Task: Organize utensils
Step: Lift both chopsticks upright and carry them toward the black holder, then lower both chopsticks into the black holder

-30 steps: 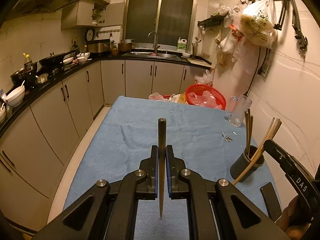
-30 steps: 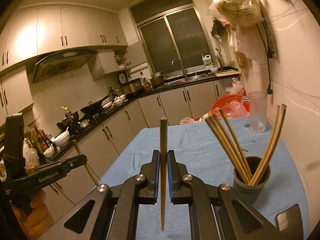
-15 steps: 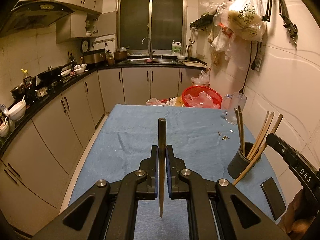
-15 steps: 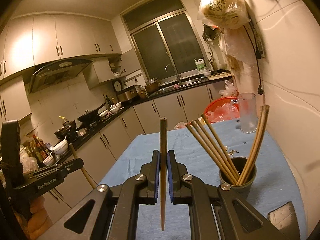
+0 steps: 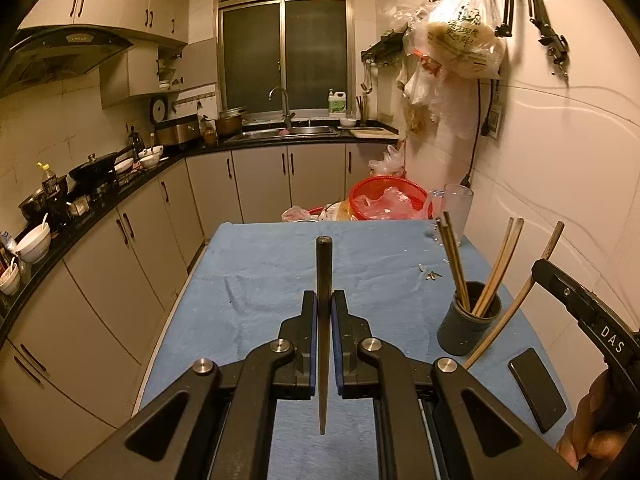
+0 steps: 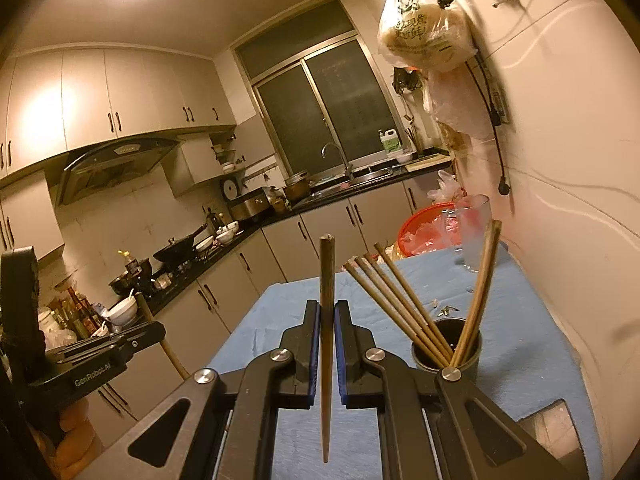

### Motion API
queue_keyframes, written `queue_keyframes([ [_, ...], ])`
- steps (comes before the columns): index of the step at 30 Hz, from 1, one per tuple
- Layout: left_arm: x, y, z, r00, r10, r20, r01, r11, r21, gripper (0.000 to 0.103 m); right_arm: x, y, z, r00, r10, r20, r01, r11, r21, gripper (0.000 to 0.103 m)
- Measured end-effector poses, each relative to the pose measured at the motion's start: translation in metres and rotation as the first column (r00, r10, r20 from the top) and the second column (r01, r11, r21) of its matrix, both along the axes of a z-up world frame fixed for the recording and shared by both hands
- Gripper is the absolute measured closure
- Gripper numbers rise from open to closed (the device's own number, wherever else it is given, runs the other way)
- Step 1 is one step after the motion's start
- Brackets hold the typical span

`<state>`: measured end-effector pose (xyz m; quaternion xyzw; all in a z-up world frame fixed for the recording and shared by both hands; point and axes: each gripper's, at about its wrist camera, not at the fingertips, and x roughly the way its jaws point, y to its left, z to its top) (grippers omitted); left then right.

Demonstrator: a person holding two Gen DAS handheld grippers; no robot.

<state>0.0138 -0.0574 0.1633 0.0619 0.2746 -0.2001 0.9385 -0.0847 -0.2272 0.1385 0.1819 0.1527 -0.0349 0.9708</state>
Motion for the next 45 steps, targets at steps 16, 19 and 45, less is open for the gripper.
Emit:
queue_keyframes([
  [16,-0.026,-0.013,0.016,0.998,-0.041,0.048,0.040,0.999,0.015,0.096,-0.039,-0.014,0.013,0.998,-0.044,0.048,0.043,0.999,0.012,0.095],
  [19,-0.028,-0.015,0.017,0.997,-0.051,0.052,0.050,0.999,0.016,0.096,-0.045,-0.016,0.013,0.997,-0.055,0.053,0.054,0.998,0.015,0.095],
  [45,-0.025,-0.048,0.024,0.992,-0.112,0.055,0.109,0.993,0.043,0.096,-0.065,-0.035,0.023,0.989,-0.122,0.081,0.120,0.992,0.024,0.095],
])
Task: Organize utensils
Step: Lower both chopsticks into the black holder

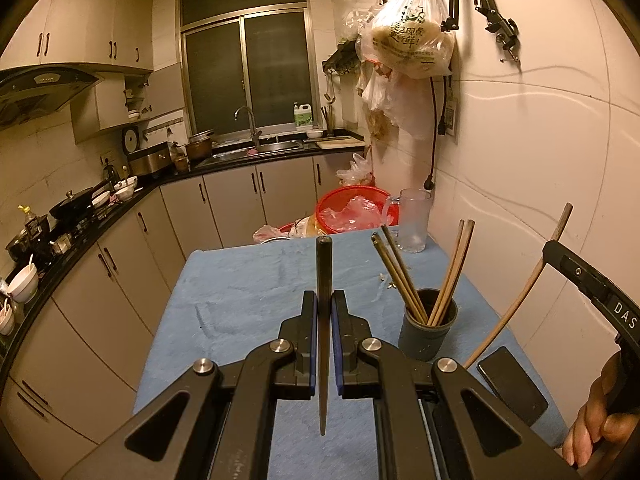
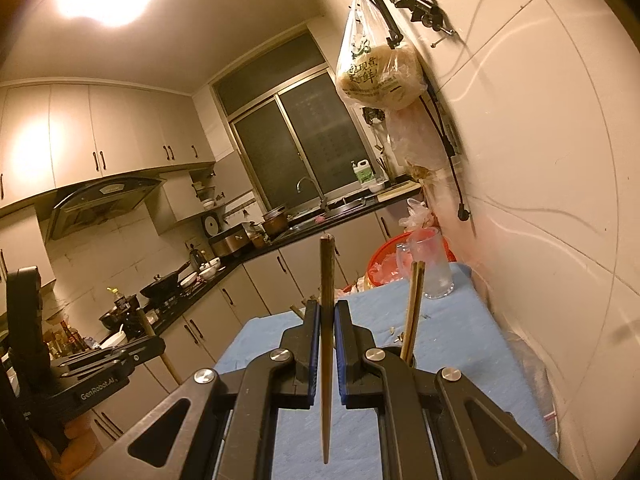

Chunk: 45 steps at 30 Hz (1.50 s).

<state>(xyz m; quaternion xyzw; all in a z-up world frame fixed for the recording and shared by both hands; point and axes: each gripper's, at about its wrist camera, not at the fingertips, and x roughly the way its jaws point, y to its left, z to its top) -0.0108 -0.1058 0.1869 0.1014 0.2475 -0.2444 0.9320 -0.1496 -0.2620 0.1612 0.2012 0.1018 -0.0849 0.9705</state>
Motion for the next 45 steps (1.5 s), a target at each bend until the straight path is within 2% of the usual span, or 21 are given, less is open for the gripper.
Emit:
queue_keyframes([
  [20,0.012,-0.045,0.010,0.998,-0.058,-0.009,0.058,0.998,0.006,0.096,0.008,-0.032,0.017,0.999,-0.034,0.022,0.034,0.999,-0.009,0.095],
  [45,0.029,-0.087,0.042,0.991,-0.136,0.001,0.136,0.988,-0.075,0.096,0.035,-0.055,0.038,0.996,-0.079,0.035,0.081,0.995,-0.053,0.095],
])
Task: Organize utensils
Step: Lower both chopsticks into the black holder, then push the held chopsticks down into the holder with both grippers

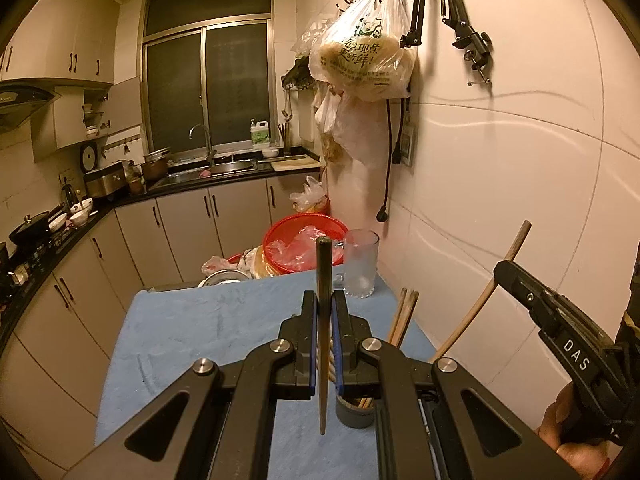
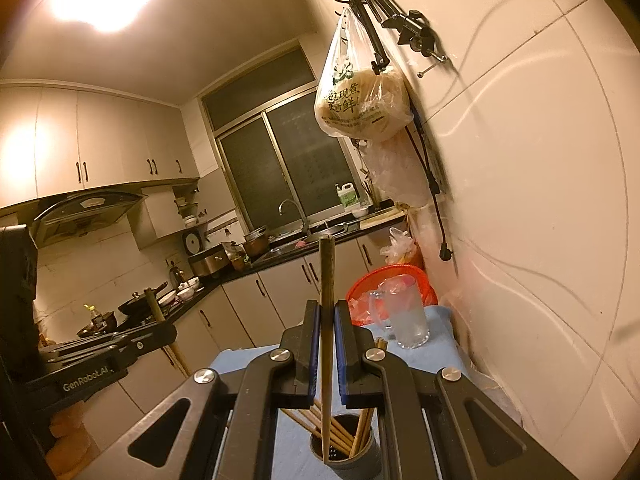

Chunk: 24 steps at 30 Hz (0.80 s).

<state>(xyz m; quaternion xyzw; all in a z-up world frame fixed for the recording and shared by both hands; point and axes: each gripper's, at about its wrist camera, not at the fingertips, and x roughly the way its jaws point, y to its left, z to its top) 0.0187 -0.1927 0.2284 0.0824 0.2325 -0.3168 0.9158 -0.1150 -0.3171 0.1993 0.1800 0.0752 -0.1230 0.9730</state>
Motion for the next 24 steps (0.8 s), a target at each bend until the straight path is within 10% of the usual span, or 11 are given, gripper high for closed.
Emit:
queue_keyframes([
  [24,0.032,-0.023,-0.002,0.998,-0.030,-0.056,0.025,0.997,-0.079,0.096,0.031,-0.005,-0.008,0.999,-0.030,-0.045,0.028,0.999,-0.032,0.095],
])
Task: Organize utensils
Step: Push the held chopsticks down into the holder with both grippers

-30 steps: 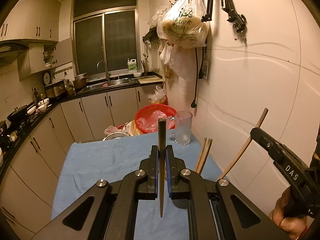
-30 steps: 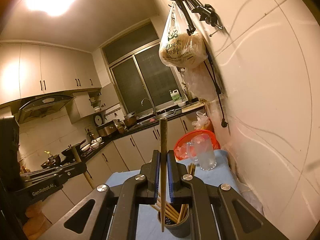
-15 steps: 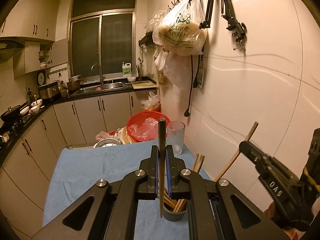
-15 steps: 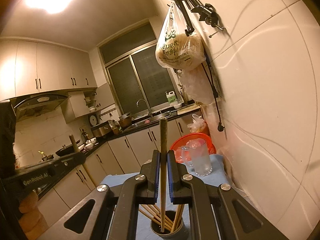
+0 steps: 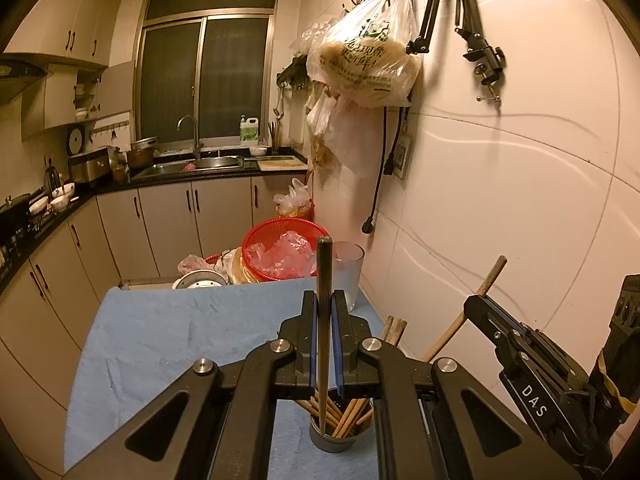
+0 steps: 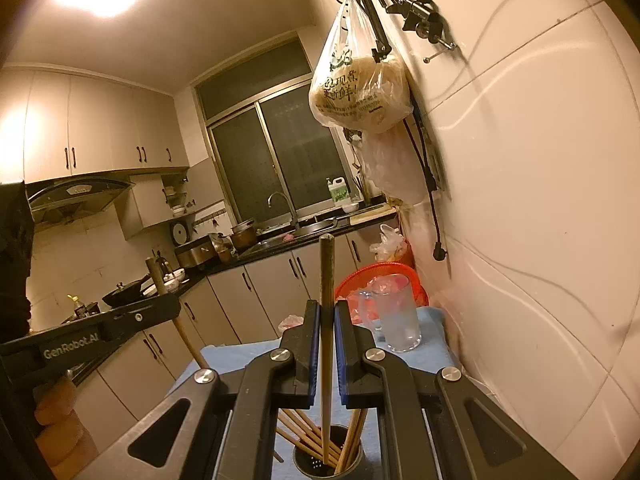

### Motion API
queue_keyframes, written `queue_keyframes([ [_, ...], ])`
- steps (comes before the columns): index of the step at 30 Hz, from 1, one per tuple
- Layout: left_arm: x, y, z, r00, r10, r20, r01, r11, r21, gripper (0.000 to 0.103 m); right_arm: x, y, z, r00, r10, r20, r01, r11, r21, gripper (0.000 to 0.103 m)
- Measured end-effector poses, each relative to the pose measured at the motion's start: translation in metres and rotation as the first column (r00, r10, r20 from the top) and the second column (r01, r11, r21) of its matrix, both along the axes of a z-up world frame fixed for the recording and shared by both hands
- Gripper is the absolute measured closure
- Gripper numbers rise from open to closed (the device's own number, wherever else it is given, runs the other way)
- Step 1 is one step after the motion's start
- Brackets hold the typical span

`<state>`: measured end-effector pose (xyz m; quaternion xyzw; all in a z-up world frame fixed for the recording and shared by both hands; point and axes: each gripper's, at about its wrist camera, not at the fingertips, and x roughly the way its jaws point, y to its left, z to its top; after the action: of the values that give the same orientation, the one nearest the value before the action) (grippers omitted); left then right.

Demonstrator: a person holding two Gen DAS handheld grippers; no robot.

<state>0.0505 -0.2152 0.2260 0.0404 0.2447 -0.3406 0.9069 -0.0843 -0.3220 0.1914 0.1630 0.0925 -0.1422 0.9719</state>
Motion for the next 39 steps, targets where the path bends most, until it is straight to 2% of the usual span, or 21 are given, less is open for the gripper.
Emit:
queue_keyframes([
  [15,0.016,-0.008,-0.022,0.999,-0.014,-0.043,0.014,1.000,-0.008,0.096,0.022,-0.007,-0.013,0.999,-0.006,-0.042,0.006,1.000,-0.001,0.095],
  [39,0.019,0.000,-0.086,0.994,-0.044,-0.101,0.047,0.999,0.026,0.095,0.044,-0.006,-0.068,0.988,0.014,-0.151,-0.002,0.997,0.077,0.095],
])
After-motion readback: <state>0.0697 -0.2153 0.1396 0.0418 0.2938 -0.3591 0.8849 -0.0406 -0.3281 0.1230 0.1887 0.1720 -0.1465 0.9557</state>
